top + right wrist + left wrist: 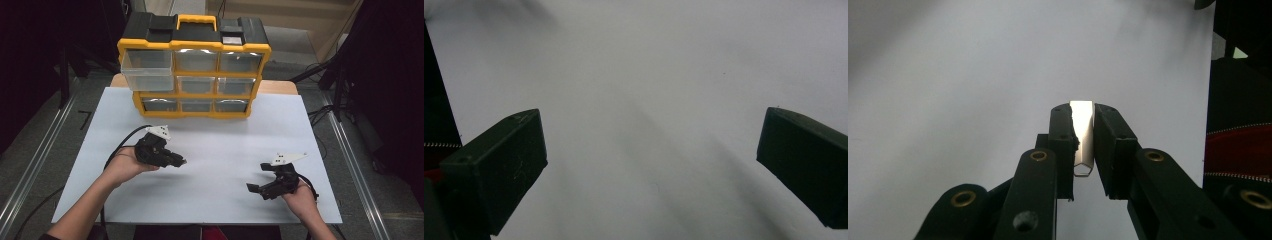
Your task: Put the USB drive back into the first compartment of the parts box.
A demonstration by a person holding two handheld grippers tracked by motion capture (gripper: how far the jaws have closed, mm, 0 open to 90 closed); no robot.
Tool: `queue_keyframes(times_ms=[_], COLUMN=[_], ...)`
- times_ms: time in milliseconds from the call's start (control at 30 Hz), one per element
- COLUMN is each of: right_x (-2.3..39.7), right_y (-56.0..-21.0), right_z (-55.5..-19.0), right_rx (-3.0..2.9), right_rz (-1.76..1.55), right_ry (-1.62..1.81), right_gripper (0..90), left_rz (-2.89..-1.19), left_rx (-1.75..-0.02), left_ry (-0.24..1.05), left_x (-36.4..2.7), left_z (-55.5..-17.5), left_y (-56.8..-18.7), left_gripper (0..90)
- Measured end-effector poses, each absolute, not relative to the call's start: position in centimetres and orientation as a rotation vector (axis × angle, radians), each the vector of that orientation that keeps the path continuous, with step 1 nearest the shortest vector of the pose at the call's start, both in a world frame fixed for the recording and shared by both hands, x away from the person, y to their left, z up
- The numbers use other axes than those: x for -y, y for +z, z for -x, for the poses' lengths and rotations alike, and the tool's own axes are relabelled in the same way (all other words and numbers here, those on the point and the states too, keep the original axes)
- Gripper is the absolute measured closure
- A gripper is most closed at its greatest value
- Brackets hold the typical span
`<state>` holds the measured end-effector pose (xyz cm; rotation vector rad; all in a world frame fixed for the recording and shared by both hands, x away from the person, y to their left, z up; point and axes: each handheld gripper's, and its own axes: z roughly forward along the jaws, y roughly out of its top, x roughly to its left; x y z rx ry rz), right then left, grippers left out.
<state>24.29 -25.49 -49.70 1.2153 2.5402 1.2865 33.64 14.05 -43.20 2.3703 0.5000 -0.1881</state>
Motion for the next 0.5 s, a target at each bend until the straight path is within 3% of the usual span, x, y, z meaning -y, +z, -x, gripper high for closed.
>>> queue_keyframes(times_ms=[500], right_x=[25.5], right_y=[-49.7], right_z=[-24.4], right_rx=[-2.541], right_rz=[-1.221], right_ry=[1.281], right_gripper=[0.0], left_rz=[-2.37], left_rx=[-0.475], left_ry=[-0.207], left_x=[-14.7], left_z=[-35.1], left_y=[-40.6], left_gripper=[79.6])
